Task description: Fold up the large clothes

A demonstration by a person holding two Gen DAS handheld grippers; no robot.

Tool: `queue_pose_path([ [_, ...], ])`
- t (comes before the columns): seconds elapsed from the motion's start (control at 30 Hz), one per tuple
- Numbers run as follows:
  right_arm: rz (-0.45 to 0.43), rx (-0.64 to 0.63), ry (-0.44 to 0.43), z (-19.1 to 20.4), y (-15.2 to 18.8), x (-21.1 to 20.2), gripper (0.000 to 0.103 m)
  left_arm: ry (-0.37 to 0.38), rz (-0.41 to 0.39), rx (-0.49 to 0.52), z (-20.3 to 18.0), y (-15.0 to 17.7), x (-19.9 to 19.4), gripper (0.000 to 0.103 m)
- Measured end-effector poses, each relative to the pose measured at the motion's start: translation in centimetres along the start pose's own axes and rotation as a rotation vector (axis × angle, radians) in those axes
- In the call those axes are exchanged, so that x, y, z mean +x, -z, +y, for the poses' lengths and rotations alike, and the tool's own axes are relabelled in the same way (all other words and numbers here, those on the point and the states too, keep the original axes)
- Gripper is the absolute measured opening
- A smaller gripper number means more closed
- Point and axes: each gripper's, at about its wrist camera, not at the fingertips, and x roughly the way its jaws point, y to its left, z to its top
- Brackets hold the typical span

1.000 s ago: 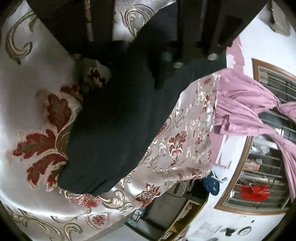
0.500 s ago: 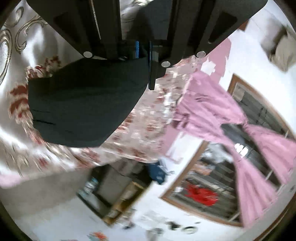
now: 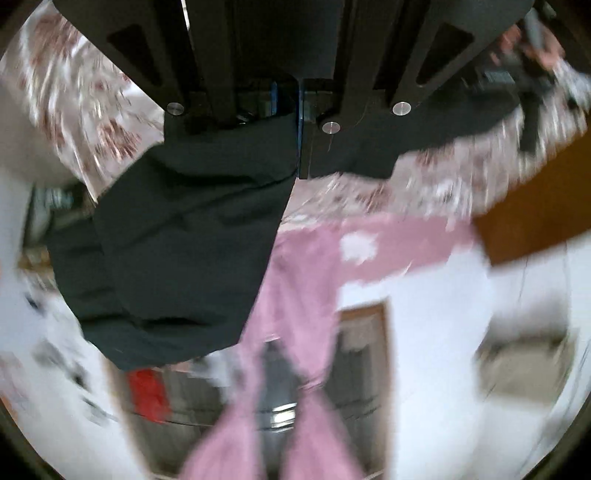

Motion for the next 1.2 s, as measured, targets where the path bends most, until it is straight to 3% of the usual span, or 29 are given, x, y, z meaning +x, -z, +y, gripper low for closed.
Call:
queue_pose_path([
  [0.1, 0.079, -0.152, -0.073, 6.4, 0.9, 1.8, 0.007, -0.002, -0.024, -0.047, 3.9, 0.4, -1.9, 0.101],
  [0.23, 0.225, -0.189, -0.211, 12.1, 4.4, 5.1, 0.007, 0.031, -0.042, -0.115, 8.0, 1.7, -3.0, 0.101],
  [0.37, 0.408, -0.235, -0.247, 14.4, 10.3, 9.0, 0.008, 0.112, -0.016, -0.188, 10.7, 3.7, -2.2, 0.101],
  [0.47, 0.551, -0.301, -0.242, 14.9, 15.2, 10.8, 0.014, 0.197, 0.017, -0.225, 12.1, 4.6, -1.2, 0.101],
  [0.57, 0.545, -0.324, -0.303, 15.1, 16.6, 9.0, 0.044, 0.278, 0.044, -0.262, 12.4, 5.3, 0.0, 0.101],
  [0.63, 0.549, -0.306, -0.361, 14.2, 16.4, 6.7, 0.077, 0.364, 0.071, -0.331, 12.7, 5.6, 1.5, 0.101],
  [0.73, 0.525, -0.325, -0.396, 12.7, 16.6, 3.3, 0.081, 0.349, 0.100, -0.395, 12.8, 6.1, 3.1, 0.101],
  [0.83, 0.524, -0.302, -0.405, 10.2, 17.0, 0.9, 0.081, 0.280, 0.116, -0.371, 11.5, 6.3, 3.9, 0.099],
  [0.9, 0.528, -0.278, -0.403, 10.4, 17.2, 0.7, 0.081, 0.207, 0.115, -0.326, 10.3, 6.0, 4.3, 0.071],
  [0.93, 0.526, -0.263, -0.390, 9.2, 17.6, -0.5, 0.081, 0.177, 0.129, -0.315, 9.8, 5.9, 4.7, 0.037],
  [0.97, 0.526, -0.259, -0.376, 8.2, 17.9, 0.0, 0.081, 0.130, 0.143, -0.313, 9.6, 5.6, 5.0, 0.019],
  [1.07, 0.503, -0.247, -0.299, 6.1, 18.4, -1.2, 0.081, 0.120, 0.079, -0.291, 8.9, 4.4, 4.2, 0.007],
  [1.2, 0.440, -0.149, -0.218, 2.7, 17.2, -2.1, 0.081, 0.068, -0.071, -0.150, 6.3, 1.8, 0.9, 0.006],
])
